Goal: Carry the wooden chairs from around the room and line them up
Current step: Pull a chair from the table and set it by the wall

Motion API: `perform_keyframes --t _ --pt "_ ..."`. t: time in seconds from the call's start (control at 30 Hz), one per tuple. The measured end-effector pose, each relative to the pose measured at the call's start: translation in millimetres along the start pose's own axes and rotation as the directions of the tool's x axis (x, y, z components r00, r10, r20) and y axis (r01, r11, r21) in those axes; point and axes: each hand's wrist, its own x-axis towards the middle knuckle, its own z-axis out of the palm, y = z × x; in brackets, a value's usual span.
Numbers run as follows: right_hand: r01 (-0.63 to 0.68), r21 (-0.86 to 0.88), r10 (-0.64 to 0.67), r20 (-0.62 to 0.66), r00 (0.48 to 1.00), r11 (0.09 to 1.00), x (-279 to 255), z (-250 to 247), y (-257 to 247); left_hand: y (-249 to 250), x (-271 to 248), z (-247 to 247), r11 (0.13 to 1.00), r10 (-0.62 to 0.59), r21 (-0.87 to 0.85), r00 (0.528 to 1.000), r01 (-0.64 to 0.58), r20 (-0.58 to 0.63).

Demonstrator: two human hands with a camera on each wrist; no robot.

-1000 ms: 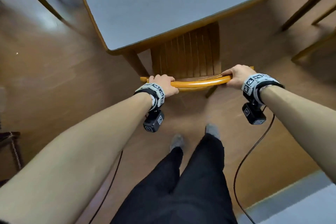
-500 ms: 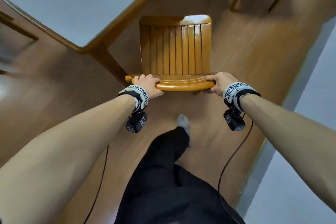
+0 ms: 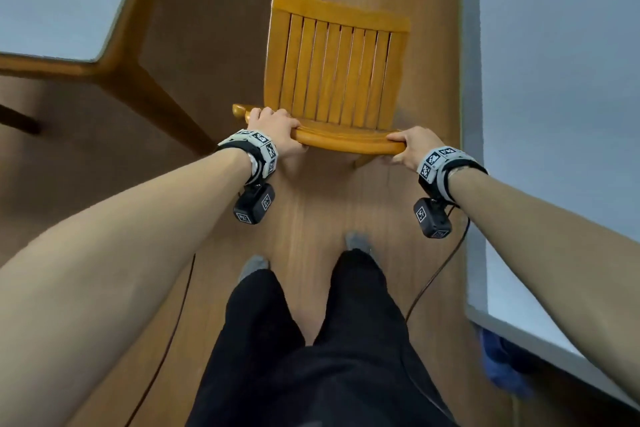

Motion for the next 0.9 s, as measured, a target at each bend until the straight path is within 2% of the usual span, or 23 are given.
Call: perform_keyframes --t 0.2,0.43,0.7,0.9 --pt "-0.151 0.156 0.161 -0.051 0.986 0.976 -92 79 -32 -29 -41 13 0.972 0.203 0.111 0.978 -0.208 0.054" --pt "-0.226 0.196 0.244 -0.076 0.967 0.954 -169 145 -69 -44 -94 45 0.943 0.256 0.211 0.966 -0.259 0.041" --pt "-0.262 0.233 0.290 -0.099 0.952 0.937 -220 202 -90 -61 -134 69 0.905 0.313 0.268 0.944 -0.329 0.101" --pt "-0.287 0.269 0.329 -0.126 0.936 0.919 -226 208 -103 -67 -134 67 0.886 0.362 0.276 0.928 -0.373 0.091"
